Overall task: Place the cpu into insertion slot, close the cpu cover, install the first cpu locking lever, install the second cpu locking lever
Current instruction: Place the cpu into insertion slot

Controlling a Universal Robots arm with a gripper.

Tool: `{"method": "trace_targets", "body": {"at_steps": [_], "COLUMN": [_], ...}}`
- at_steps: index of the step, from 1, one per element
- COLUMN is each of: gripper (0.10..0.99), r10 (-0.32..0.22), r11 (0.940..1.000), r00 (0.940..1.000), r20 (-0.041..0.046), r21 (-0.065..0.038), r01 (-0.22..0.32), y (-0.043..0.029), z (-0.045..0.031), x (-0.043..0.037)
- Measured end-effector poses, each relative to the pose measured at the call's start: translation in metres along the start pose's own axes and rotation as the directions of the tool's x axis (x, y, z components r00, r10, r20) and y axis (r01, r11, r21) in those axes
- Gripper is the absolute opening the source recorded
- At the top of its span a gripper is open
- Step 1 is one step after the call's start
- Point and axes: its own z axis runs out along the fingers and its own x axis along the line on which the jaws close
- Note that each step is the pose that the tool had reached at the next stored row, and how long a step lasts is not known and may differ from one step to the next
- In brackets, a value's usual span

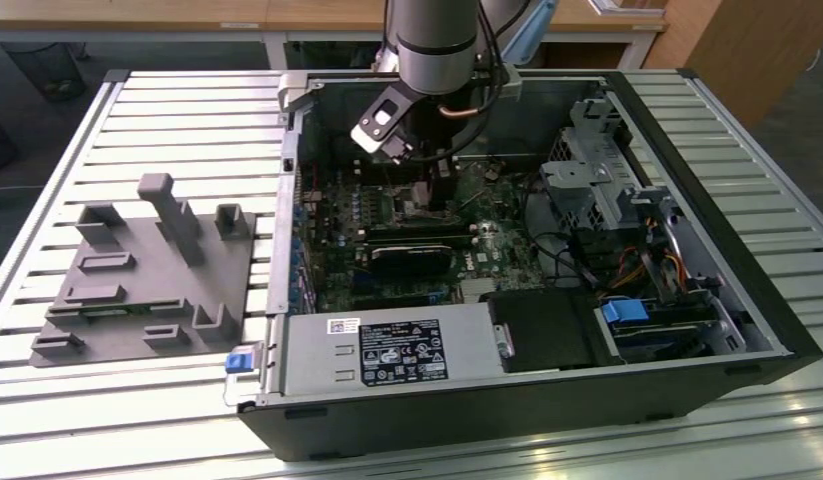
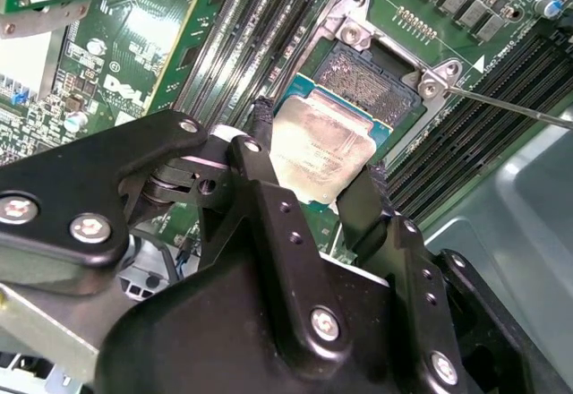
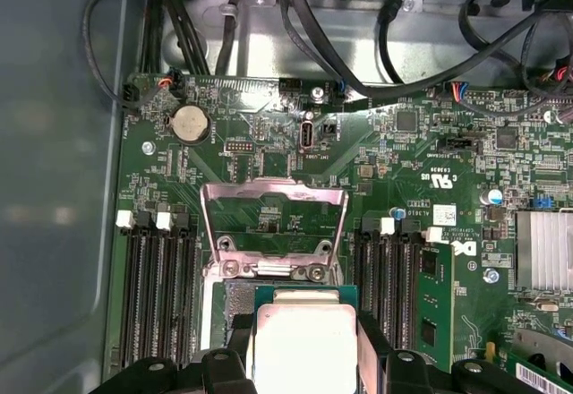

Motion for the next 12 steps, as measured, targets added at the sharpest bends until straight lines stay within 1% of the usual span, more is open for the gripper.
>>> {"method": "trace_targets", "body": {"at_steps": [8, 12], "gripper": [0.541, 0.541], "r10": [0.000, 0.000], "r11": [1.0000, 1.0000], "r00": [1.0000, 1.0000], "r20": [0.0000, -0.0001], "r21": [0.000, 0.000], "r01": [0.000, 0.000], "y": [-0.0009, -0.0028], "z": [0.0023, 0.0054], "x": [0.0004, 0.0024]}}
